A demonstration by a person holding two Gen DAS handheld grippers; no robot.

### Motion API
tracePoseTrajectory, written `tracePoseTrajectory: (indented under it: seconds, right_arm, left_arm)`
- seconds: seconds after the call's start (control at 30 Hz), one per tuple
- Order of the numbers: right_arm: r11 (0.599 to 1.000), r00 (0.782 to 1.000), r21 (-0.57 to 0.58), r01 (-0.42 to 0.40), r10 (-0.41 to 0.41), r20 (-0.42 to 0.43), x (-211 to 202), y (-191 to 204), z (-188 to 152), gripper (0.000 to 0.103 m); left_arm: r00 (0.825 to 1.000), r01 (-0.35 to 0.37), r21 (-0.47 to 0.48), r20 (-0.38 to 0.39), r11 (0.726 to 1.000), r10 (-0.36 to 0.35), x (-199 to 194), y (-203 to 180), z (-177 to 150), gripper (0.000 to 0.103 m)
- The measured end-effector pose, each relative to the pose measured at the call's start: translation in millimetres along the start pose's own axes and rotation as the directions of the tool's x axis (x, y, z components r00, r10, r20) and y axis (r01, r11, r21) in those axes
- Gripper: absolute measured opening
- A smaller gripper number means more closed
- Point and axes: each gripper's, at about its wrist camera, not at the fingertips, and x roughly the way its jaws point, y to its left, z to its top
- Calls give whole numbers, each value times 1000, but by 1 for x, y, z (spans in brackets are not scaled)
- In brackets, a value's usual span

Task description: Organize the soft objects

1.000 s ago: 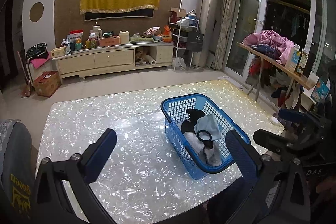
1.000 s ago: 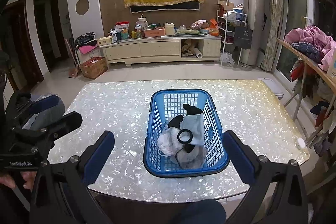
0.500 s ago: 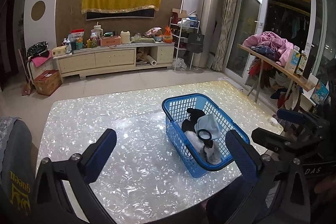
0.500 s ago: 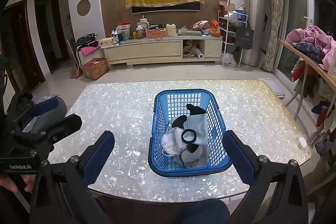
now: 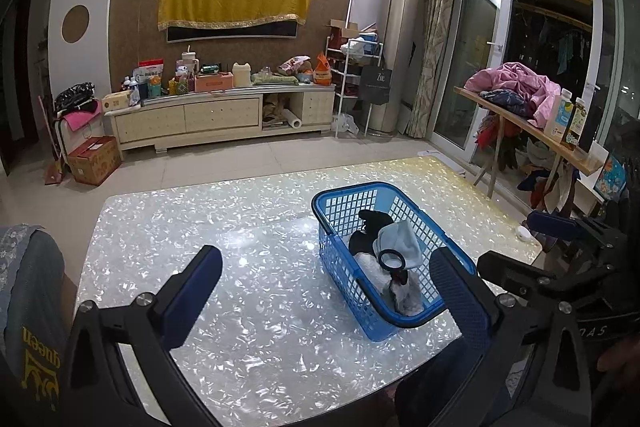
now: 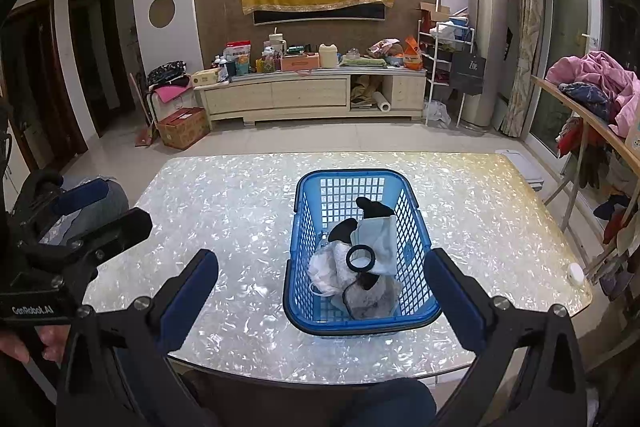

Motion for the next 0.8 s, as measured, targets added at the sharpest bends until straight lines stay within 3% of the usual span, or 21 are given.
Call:
tracePoseTrajectory:
  seconds: [0.8]
  right_arm:
    - [1000,1000,0,3,-3,-2,-3,1,2,103]
  left_arm:
    - [1000,15,-1,-7,1000,-15,0,-2,-2,103]
